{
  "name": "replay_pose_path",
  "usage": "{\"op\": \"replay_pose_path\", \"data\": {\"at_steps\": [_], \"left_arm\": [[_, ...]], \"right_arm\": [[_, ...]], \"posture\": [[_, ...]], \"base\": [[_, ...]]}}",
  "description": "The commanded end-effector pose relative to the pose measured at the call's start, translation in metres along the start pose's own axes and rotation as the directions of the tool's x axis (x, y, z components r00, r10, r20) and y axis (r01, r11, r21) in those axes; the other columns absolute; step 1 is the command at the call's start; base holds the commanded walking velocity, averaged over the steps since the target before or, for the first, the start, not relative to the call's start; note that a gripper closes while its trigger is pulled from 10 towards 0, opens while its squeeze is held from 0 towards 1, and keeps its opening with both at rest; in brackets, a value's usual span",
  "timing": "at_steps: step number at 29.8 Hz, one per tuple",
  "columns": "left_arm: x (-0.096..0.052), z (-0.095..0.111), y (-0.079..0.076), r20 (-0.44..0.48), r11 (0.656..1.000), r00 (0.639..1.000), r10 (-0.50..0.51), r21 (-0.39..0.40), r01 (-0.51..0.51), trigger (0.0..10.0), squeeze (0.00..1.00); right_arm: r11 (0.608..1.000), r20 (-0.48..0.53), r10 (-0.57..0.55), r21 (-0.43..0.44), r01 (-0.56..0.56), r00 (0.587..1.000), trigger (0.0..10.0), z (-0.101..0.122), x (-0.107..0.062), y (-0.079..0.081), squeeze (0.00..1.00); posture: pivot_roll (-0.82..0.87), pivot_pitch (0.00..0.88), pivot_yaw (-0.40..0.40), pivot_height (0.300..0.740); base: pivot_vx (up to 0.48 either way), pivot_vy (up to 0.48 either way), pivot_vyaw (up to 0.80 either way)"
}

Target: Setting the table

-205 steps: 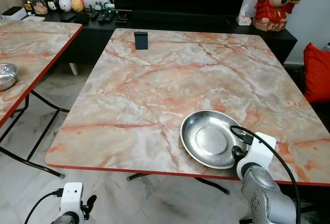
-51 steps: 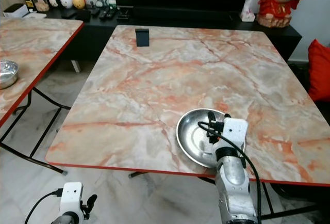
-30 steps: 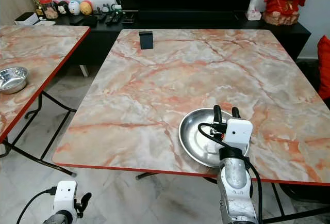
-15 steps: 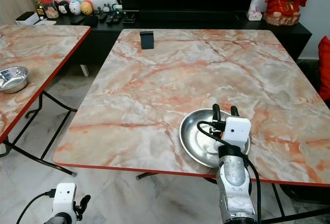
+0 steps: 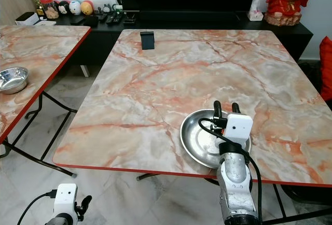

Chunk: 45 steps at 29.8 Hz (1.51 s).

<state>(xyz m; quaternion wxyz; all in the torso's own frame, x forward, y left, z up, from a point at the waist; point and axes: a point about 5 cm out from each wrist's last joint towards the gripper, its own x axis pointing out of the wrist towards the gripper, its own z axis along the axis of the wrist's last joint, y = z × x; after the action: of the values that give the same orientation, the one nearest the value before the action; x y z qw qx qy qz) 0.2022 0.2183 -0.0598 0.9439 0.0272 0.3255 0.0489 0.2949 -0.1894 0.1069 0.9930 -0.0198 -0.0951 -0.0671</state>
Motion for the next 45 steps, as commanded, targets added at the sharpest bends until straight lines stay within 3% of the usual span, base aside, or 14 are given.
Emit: {"op": "replay_pose_path", "data": {"at_steps": [1,45], "left_arm": [[0.0003,0.0007,0.0002,0.002,1.0,1.0,0.012,-0.008,-0.012,10.0,0.0],[0.0012,0.0025,-0.0011,0.004,1.0,1.0,0.016,-0.015,-0.016,10.0,0.0]], "right_arm": [[1.0,0.003,-0.011,0.007,0.011,1.0,10.0,0.0024,0.0046,-0.0014,0.0],[1.0,0.033,-0.008,-0.022,0.009,0.999,10.0,0.0105,0.0113,0.0027,0.0]], "posture": [[-0.1,0.0,0.019,0.736],[-0.1,0.0,0.022,0.736]], "base": [[0.0,0.255,0.0],[0.0,0.308,0.0]]}}
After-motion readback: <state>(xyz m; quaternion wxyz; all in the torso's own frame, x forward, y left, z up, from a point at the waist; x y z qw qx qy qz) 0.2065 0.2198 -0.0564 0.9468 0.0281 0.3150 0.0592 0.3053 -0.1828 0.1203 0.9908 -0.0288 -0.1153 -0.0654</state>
